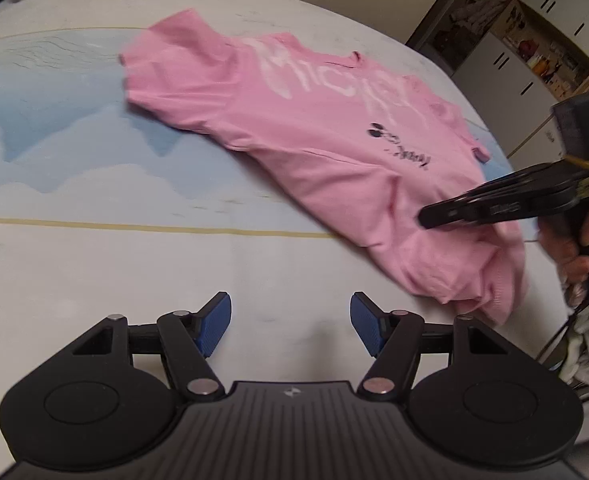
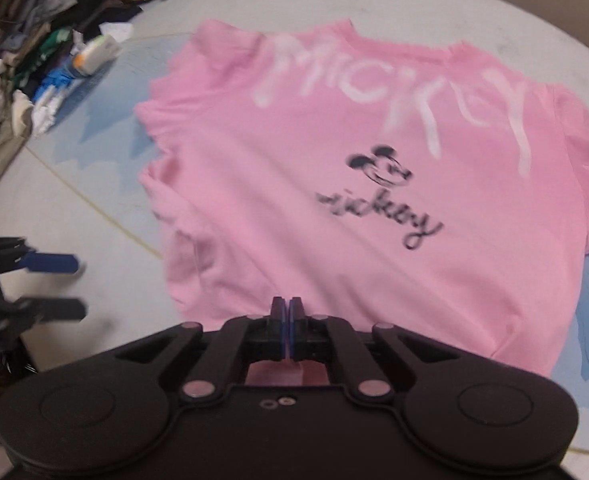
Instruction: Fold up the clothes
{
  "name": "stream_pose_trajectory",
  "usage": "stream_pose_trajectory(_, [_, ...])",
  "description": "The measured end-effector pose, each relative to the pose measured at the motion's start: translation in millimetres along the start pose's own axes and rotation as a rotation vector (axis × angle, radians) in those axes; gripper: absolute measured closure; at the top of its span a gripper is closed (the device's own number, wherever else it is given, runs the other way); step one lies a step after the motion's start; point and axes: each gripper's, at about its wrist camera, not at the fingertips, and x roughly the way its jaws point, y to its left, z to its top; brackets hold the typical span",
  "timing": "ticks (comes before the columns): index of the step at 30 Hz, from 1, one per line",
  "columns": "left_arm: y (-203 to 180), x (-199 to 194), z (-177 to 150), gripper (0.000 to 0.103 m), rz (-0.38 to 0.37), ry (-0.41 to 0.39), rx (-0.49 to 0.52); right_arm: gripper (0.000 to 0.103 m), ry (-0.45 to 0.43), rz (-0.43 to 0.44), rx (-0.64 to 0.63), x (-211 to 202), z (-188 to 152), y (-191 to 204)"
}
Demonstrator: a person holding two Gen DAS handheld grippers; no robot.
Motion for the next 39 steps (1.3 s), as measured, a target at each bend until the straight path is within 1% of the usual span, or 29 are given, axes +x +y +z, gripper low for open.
stream_pose_trajectory(1, [-8.5,4.0,-0.8,0.038,-0.004,-0.003,-0.008,0.015,-0.001,0.011,-0.013,0.7,-1.5,-1.0])
stream_pose_trajectory(2, [-17.4,9.0,-2.0,0.038,-0.008,-0.001,-0.017,0.000,-0.002,0.023,-0.026,1.4,-3.1,-2.0])
stream_pose_trajectory(3, [-26.1,15.0,-3.2,0.038,-0.015,0.004,-0.030,0.000,-0.008,0.034,-0.040,-2.8,-4.6,-3.4])
stream_pose_trajectory(5, [-41.0,26.7,-4.5,0.043,-0.034,0.018,-0.074,0.000,-0.023,0.057,-0.069,-13.6,-7.9,-6.5])
stream_pose_trajectory(7, [-51.6,35.9,-5.5,0.048,-0.058,0.033,-0.134,0.000,-0.046,0.079,-0.094,-29.9,-13.6,-13.3])
stream_pose_trajectory(10, [-61.7,43.3,-6.1,0.056,-0.068,0.038,-0.214,0.000,-0.068,0.093,-0.126,-55.2,-24.2,-28.0])
stream_pose_trajectory(14, [-75.4,52.0,-6.0,0.057,-0.080,0.044,-0.306,0.000,-0.088,0.081,-0.155,-75.1,-41.6,-52.7])
stream_pose_trajectory(16, [-82.3,55.4,-4.9,0.057,-0.083,0.046,-0.335,0.000,-0.092,0.051,-0.165,-80.8,-52.3,-64.2])
stream_pose_trajectory(18, [-87.9,59.9,-3.8,0.057,-0.058,0.052,-0.344,0.000,-0.093,0.035,-0.158,-83.8,-60.6,-75.6])
stream_pose_trajectory(19, [-90.8,62.1,-3.2,0.063,-0.045,0.054,-0.348,0.000,-0.096,0.036,-0.148,-85.8,-64.8,-82.0])
stream_pose_trajectory(20, [-93.6,64.3,-2.7,0.065,-0.033,0.057,-0.352,0.000,-0.097,0.039,-0.136,-87.3,-68.0,-87.8])
stream_pose_trajectory(21, [-96.0,66.0,-2.1,0.069,-0.019,0.058,-0.358,0.000,-0.099,0.040,-0.126,-88.4,-70.3,-92.5])
stream_pose_trajectory(22, [-97.3,65.4,-1.7,0.078,-0.005,0.053,-0.366,0.000,-0.102,0.041,-0.117,-89.3,-72.5,-97.1])
stream_pose_trajectory(24, [-99.5,60.0,-2.3,0.090,0.021,0.026,-0.376,0.000,-0.106,0.044,-0.103,-90.8,-76.2,-105.1])
stream_pose_trajectory(26, [-101.1,50.9,-3.3,0.092,0.048,-0.001,-0.379,0.000,-0.117,0.045,-0.089,-93.3,-78.1,-112.0])
stream_pose_trajectory(31, [-94.6,11.3,-15.6,0.094,0.160,-0.051,-0.363,0.000,-0.148,0.047,-0.050,-106.4,-84.5,-134.6])
stream_pose_trajectory(33, [-84.1,-5.3,-28.7,0.095,0.233,-0.046,-0.364,0.000,-0.144,0.042,-0.039,-109.9,-88.6,-144.9])
stream_pose_trajectory(35, [-71.0,-17.9,-44.9,0.095,0.300,-0.026,-0.387,0.000,-0.126,0.031,-0.032,-108.2,-93.1,-153.3])
stream_pose_trajectory(38, [-54.7,-25.6,-67.2,0.095,0.383,0.018,-0.417,0.000,-0.097,0.034,-0.022,-102.6,-99.7,-158.7])
stream_pose_trajectory(39, [-51.7,-24.7,-72.3,0.095,0.396,0.033,-0.421,0.000,-0.089,0.041,-0.018,-100.9,-102.0,-159.3])
